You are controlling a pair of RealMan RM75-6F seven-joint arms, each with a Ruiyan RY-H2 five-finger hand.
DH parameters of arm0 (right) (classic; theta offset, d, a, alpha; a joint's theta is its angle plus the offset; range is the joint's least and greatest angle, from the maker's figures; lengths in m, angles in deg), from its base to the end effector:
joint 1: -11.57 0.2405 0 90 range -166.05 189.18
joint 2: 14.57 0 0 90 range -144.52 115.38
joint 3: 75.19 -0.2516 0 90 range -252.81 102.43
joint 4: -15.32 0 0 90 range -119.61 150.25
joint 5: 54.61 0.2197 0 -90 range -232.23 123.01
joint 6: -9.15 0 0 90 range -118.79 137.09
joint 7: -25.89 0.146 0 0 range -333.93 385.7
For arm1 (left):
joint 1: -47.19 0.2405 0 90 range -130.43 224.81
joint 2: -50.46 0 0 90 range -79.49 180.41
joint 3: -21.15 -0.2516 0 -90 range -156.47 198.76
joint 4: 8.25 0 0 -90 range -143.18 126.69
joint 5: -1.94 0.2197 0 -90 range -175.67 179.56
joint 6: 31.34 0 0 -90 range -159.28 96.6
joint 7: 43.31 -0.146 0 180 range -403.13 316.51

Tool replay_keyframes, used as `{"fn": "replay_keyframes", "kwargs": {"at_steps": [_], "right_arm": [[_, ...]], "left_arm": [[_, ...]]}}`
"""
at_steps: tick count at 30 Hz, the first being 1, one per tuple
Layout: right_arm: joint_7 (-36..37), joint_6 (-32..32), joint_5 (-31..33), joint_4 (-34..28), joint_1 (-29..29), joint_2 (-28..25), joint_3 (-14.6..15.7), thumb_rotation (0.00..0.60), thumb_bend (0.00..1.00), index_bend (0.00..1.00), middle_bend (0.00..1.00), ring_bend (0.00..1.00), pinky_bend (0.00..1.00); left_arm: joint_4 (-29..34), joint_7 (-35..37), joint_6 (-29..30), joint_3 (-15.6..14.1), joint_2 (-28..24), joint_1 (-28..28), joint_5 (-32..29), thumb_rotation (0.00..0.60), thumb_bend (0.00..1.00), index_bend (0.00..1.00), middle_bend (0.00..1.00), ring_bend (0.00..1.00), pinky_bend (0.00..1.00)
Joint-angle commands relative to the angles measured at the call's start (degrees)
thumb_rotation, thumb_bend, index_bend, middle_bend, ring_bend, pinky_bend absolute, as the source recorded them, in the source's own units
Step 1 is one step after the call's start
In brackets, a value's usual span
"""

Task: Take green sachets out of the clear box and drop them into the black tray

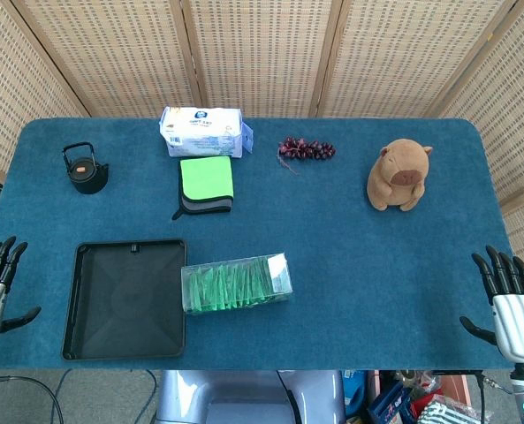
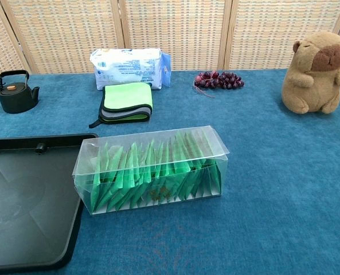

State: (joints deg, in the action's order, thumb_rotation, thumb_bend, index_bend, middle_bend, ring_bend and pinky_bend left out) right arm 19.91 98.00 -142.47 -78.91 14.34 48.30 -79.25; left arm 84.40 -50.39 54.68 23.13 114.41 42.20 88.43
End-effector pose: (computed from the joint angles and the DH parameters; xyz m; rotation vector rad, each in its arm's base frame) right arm -0.3024 -0.1761 0.1620 1.3731 -0.7773 0.8800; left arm -0.3087 0.1808 0.1482 -1.4311 -0.8034 -0.8228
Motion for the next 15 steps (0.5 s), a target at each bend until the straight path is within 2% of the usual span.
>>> {"fn": "replay_keyframes", "kwargs": {"at_steps": [1, 9, 15], "right_arm": [[0.3, 0.3, -0.3, 0.4, 0.0, 0.2, -0.1, 0.600, 0.00, 0.00, 0.00, 0.00, 0.00], [0.9, 0.5, -0.5, 0.7, 0.0, 0.4, -0.2, 0.600, 0.00, 0.00, 0.00, 0.00, 0.00], [-0.1, 0.4, 0.2, 0.2, 0.1, 0.3, -0.5, 0.600, 0.00, 0.00, 0.00, 0.00, 0.00]], "left_arm": [[0.0, -0.1, -0.1, 0.0, 0.1, 0.0, 0.1, 0.600, 0.07, 0.00, 0.00, 0.00, 0.00], [0.0, 1.0, -1.1, -0.2, 0.1, -0.6, 0.3, 0.600, 0.07, 0.00, 0.00, 0.00, 0.00], [0.9, 5.2, -5.9, -0.4, -0.2, -5.0, 4.5, 0.600, 0.07, 0.00, 0.00, 0.00, 0.00]]}}
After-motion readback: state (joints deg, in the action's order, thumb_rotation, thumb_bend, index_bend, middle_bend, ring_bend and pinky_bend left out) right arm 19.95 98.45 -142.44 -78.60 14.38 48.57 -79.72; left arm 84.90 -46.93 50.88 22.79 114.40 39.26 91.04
